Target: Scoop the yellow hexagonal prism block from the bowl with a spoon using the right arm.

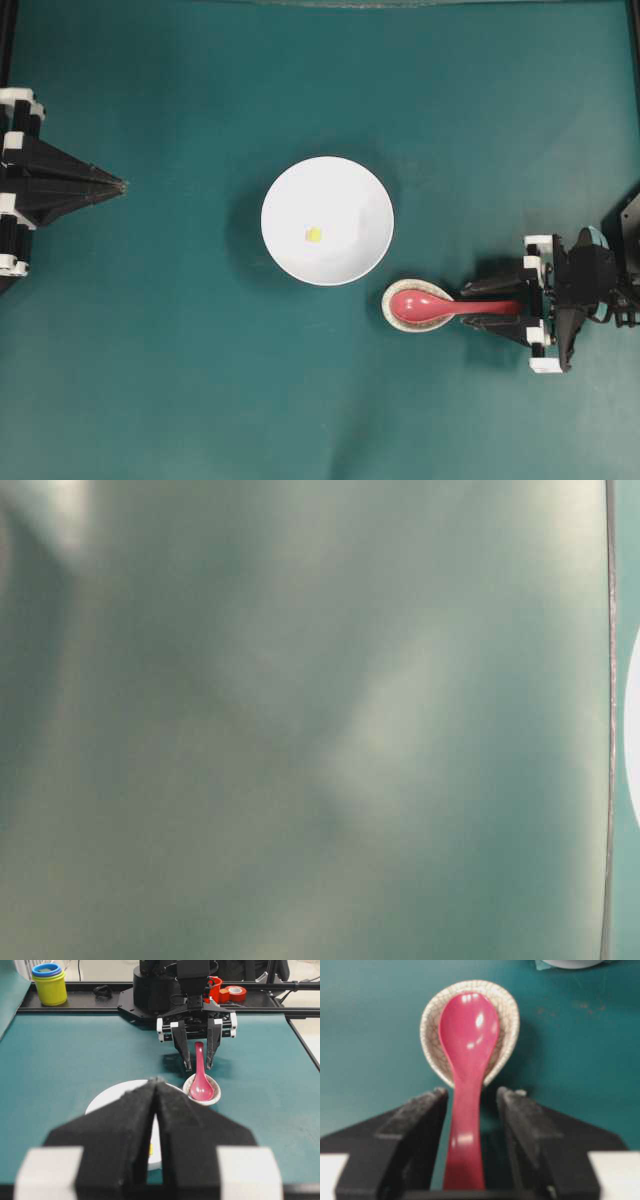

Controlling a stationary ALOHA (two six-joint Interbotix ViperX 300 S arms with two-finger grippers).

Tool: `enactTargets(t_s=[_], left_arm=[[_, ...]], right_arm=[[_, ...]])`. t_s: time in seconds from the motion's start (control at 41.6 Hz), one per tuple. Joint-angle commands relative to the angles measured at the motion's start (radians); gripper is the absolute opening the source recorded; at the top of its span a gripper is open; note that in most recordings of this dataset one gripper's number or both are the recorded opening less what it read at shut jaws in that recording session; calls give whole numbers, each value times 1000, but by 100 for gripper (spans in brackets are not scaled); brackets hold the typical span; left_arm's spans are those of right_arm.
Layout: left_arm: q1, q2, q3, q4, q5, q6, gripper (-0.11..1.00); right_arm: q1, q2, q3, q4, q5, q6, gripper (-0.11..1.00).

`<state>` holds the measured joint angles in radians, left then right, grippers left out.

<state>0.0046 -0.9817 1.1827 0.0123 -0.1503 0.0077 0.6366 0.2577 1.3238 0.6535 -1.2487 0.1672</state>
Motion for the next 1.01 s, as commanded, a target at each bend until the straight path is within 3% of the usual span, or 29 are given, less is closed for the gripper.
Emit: enactTargets(t_s=[0.0,0.432,0.529,0.673,0.985], left_arm=[[2,9,-20,2,-5,-2,0],[2,9,-18,3,-5,-2,0],[2,9,-20,3,-5,-2,0],[2,9,-20,2,-5,-2,0],[2,9,-21,3,-5,-2,0]], right_arm=[[3,-11,-6,3,-3,-11,51],[0,-11,-9,3,-11,-31,50],[0,-11,-11,3,-12,-34,45],[0,-20,-9,2,-12,-35,23],[-8,-196,38,2,29,-41,23]])
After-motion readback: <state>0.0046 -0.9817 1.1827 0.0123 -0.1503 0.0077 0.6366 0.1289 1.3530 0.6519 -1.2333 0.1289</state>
